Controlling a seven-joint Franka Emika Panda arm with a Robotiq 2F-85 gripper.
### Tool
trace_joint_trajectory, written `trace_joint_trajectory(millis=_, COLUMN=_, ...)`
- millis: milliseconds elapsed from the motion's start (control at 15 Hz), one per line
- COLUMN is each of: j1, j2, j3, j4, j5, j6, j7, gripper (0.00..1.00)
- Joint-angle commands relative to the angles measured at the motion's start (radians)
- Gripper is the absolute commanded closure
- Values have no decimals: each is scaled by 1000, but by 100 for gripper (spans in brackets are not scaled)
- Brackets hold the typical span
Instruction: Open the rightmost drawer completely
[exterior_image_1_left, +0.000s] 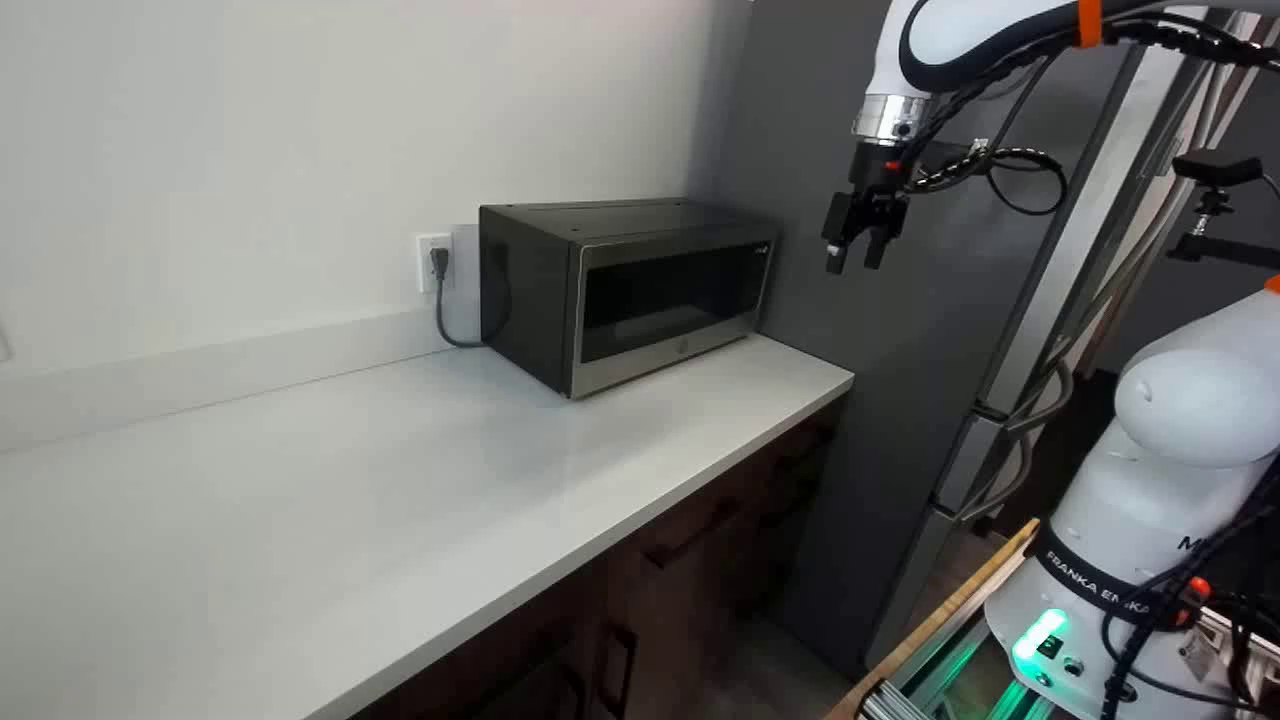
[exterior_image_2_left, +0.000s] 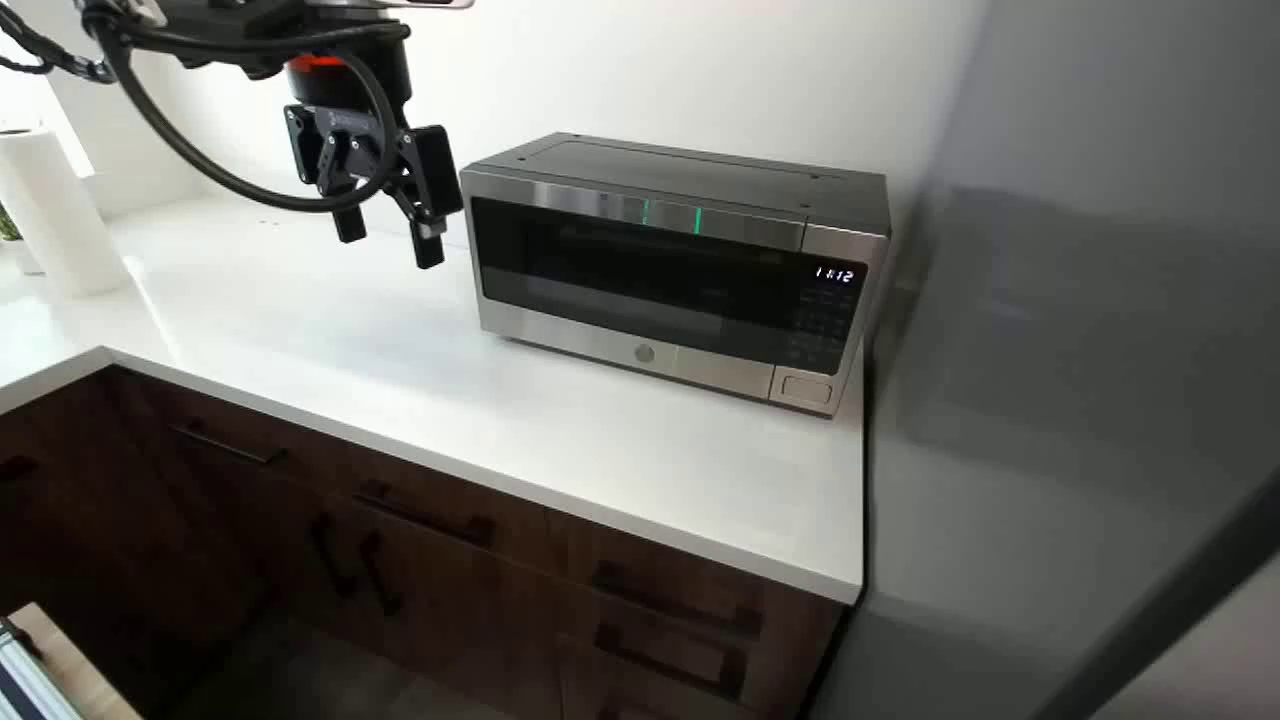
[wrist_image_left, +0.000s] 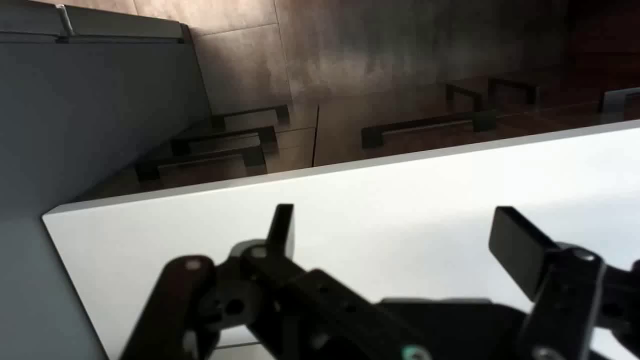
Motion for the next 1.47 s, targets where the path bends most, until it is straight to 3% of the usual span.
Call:
trace_joint_trajectory(millis=0, j1=6, j2=0, j3=-4, j4=2, j5=-3, j6=-3, j7=3, gripper=0)
trace_joint_trajectory(millis=1067, j1=6, j2=0, j3=-4, j4=2, j5=-3, j6=-3, j7=3, gripper=0)
trace_joint_trajectory(millis=1200, j1=-41, j2=35, j3=33, j4=-46, j5=-65, j6=66, j7=103, gripper=0)
trace_joint_trajectory(millis=1400, j1=-57, j2=39, j3=16, j4=-111, j5=-63, j6=123, j7=111, gripper=0)
